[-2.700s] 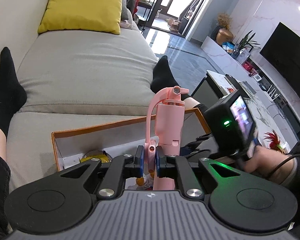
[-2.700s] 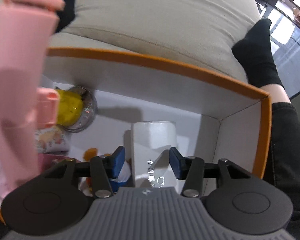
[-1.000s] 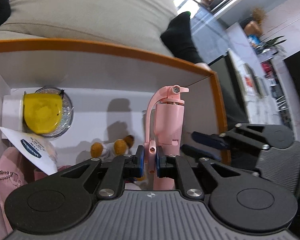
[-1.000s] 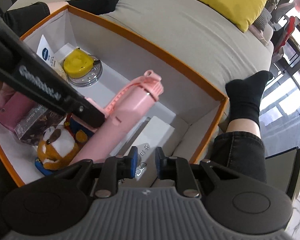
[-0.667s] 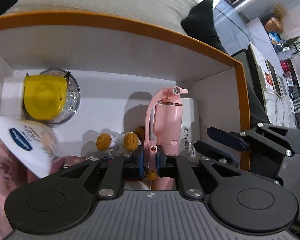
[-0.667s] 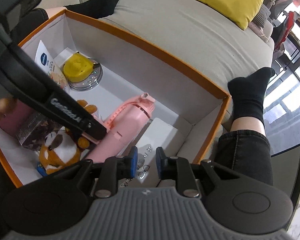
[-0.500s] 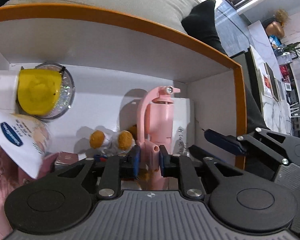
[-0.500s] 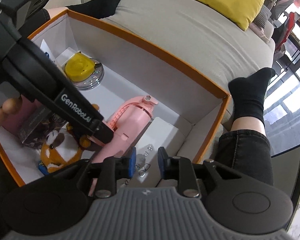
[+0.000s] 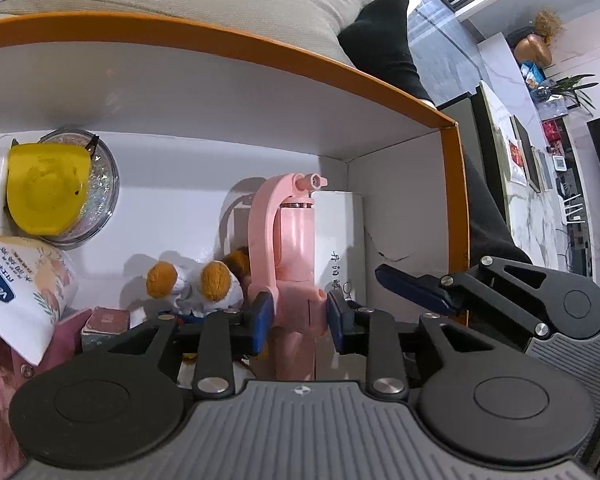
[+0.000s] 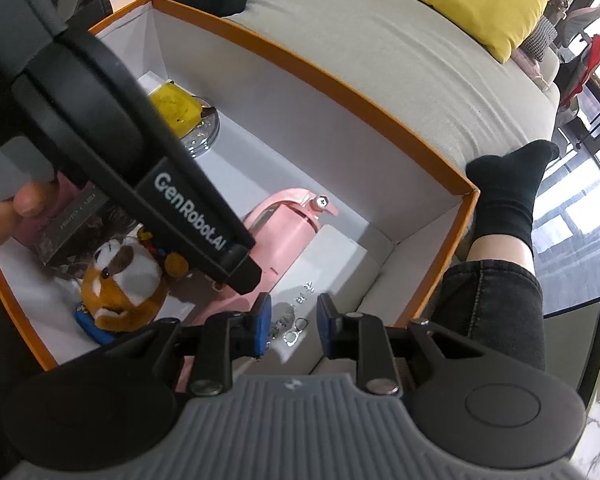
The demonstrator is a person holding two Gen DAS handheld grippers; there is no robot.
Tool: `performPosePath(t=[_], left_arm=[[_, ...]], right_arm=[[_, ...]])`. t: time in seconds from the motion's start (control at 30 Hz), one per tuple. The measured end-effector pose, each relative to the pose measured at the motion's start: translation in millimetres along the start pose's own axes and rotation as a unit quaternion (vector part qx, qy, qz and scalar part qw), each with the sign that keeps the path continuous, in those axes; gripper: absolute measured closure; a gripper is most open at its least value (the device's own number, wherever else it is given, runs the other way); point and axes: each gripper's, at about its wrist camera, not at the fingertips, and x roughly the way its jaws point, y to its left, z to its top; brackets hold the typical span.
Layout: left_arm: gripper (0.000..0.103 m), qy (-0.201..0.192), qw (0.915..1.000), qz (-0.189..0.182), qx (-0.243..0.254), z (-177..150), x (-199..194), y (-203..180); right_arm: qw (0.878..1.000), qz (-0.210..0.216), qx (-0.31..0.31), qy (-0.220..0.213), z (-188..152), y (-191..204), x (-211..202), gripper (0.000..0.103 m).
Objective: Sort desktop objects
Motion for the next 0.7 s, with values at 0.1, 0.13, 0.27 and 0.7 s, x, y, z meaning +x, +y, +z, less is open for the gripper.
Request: performPosePath(t=[0.1, 0.13, 0.27, 0.7], left_arm=[[0.070, -0.002, 0.9999, -0.002, 0.017, -3, -5, -4], [0.070, -0.005, 0.9996, 0.002, 0.027, -4, -9, -7], [0.069, -0.026, 0.9971, 0.024, 0.068, -10, -26, -17], [0.069, -0.113, 0.9718, 0.070, 0.194, -51, -93, -27]], right_arm=[[1.000, 0.000, 0.003, 0.004, 0, -1, -1, 0.077], [1.000, 0.000, 0.004, 0.005, 0, -1, -2, 0.076], [1.000, -0.003, 0.012, 0.009, -1, -2, -6, 0.076], [0.998, 0.001, 0.054, -0.016, -1, 11, -33, 0.066]])
